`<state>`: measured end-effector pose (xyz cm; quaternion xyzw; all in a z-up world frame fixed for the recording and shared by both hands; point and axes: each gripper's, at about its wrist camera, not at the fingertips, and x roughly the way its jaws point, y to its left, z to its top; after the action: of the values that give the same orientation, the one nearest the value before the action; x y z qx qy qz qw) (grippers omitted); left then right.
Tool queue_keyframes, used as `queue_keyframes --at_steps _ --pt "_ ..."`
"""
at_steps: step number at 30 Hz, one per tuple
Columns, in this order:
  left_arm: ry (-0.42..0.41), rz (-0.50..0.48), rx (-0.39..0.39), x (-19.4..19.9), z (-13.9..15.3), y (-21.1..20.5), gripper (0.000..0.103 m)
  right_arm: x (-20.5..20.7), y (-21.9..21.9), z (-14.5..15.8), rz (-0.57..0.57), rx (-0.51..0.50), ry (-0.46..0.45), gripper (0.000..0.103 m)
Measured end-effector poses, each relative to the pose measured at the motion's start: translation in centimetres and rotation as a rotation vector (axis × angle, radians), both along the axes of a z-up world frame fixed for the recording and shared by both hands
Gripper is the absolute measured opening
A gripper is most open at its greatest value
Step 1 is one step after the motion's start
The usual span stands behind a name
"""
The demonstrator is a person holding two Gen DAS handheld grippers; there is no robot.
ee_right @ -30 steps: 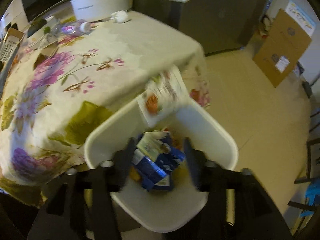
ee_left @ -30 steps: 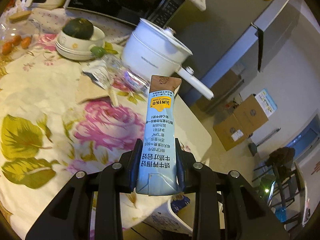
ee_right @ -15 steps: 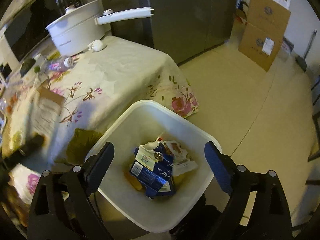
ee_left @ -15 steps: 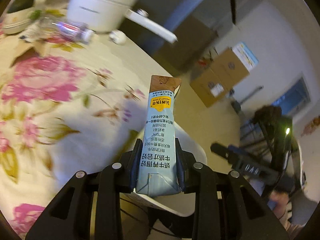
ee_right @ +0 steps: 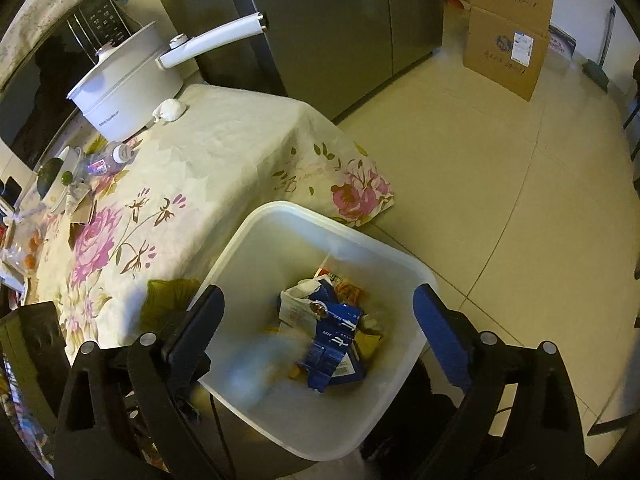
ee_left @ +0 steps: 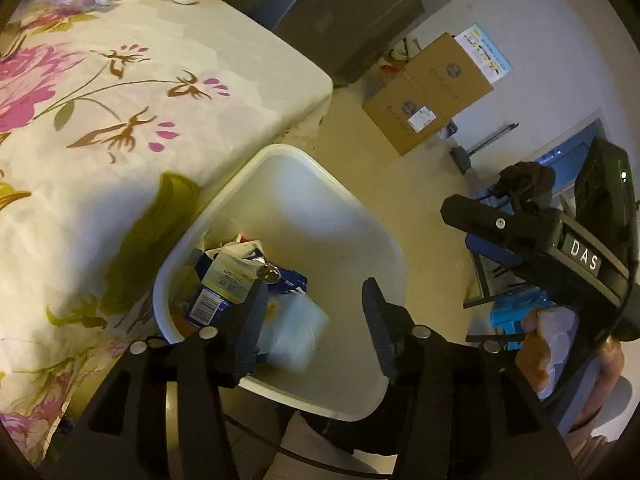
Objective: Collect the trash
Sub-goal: 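Drop the paper wrapper into the bin with the right gripper while the left drops the stick pack, then grasp the white snack packet on the table with the left gripper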
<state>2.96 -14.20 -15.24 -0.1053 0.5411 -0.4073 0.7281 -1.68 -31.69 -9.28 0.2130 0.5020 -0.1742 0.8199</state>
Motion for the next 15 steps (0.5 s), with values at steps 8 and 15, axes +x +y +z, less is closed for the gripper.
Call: queue_keyframes --at_steps 8,15 --pt "-0.034 0.15 -0.025 2.1 1.8 4.7 0.052 1.2 1.6 -0.5 0.051 0.021 0.019 0.092" --pt "-0.075 0.372 0.008 6.5 3.4 11.2 0.056 3.1 6.0 -1.7 0.19 0.015 0.066 0.092"
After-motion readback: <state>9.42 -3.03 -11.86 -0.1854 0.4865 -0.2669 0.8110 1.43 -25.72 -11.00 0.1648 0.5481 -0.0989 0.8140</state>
